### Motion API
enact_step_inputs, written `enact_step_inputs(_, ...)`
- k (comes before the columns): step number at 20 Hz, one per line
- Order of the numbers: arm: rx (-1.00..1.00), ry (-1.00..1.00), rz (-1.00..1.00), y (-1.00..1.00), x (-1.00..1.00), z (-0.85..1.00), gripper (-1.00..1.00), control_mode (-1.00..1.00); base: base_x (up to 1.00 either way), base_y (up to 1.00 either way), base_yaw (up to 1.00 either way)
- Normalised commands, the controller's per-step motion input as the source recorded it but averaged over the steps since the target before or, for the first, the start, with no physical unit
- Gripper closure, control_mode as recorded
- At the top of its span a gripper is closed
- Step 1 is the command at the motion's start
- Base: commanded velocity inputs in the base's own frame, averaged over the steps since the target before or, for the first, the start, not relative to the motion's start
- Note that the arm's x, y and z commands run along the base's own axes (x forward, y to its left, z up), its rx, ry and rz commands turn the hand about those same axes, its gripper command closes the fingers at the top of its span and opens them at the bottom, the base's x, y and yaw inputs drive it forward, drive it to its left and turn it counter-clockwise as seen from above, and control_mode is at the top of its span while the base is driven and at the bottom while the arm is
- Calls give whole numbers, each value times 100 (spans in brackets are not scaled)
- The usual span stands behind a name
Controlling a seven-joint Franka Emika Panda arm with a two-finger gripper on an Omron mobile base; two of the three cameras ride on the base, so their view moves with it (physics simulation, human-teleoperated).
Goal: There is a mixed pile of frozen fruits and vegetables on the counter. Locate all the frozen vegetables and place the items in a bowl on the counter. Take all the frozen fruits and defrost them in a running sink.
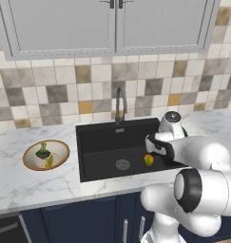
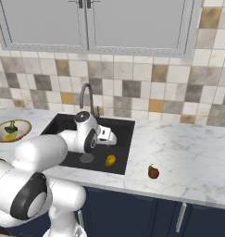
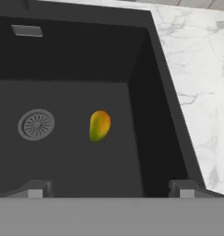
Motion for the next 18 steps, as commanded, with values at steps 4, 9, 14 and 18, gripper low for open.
enact_step_inputs(4, 3, 8, 0, -13, -55, 57, -100, -100, 0, 0, 0)
enact_step_inputs(9, 0, 5, 0, -34, -48, 22, -100, -100, 0, 0, 0)
enact_step_inputs(14, -4, 1, 0, -53, -27, 0, -100, -100, 0, 0, 0)
enact_step_inputs(18, -6, 0, 0, -59, -11, 0, -100, -100, 0, 0, 0)
